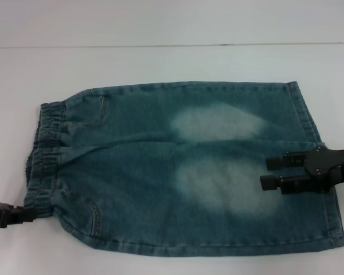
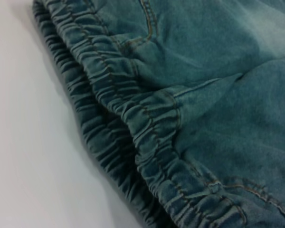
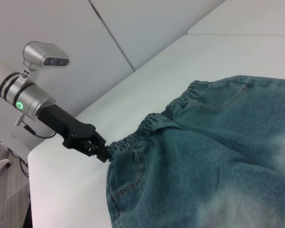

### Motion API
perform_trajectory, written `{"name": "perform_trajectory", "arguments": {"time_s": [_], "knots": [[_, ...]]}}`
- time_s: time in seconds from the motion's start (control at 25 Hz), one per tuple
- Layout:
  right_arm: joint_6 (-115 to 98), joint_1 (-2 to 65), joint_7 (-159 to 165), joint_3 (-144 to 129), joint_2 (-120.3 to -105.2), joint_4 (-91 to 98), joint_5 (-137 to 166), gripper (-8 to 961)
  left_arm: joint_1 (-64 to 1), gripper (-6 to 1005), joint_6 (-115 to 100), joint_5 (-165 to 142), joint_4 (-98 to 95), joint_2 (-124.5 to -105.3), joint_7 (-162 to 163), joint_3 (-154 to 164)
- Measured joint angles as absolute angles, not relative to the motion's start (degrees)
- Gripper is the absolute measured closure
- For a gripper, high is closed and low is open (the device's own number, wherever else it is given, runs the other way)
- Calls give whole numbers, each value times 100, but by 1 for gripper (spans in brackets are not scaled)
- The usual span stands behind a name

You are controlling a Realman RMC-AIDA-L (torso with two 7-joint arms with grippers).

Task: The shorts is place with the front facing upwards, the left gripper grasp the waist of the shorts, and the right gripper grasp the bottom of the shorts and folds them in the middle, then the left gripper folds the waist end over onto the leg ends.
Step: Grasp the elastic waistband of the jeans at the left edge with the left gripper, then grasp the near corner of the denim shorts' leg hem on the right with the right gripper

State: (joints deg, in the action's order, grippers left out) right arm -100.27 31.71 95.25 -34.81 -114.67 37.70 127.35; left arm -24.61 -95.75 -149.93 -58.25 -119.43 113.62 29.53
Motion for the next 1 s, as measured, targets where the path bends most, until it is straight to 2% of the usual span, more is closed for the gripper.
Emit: {"name": "perform_trajectory", "arguments": {"time_s": [0.16, 0.36, 0.48, 0.8, 1.0], "knots": [[-10001, 3164, 9525, -3481, -11460, 3730, 12735, 196, -2481, 646, -9609, -14957, -5839, -11946, 11369, 2954], [-9966, 3164, 9524, -3480, -11451, 3702, 12735, 195, -2530, 880, -9659, -14953, -5845, -11945, 11380, 2940], [-9966, 3169, 9548, -3450, -11435, 3700, 12732, 195, -2556, 972, -9707, -14921, -5845, -11942, 11381, 2905], [-10194, 3368, 10422, -3491, -11229, 4128, 12998, 195, -2724, 978, -9908, -14654, -5821, -11814, 11476, 2577], [-10783, 3457, 10682, -3486, -11192, 4868, 13783, 196, -2916, 980, -9994, -14613, -5790, -11749, 11524, 2342]]}}
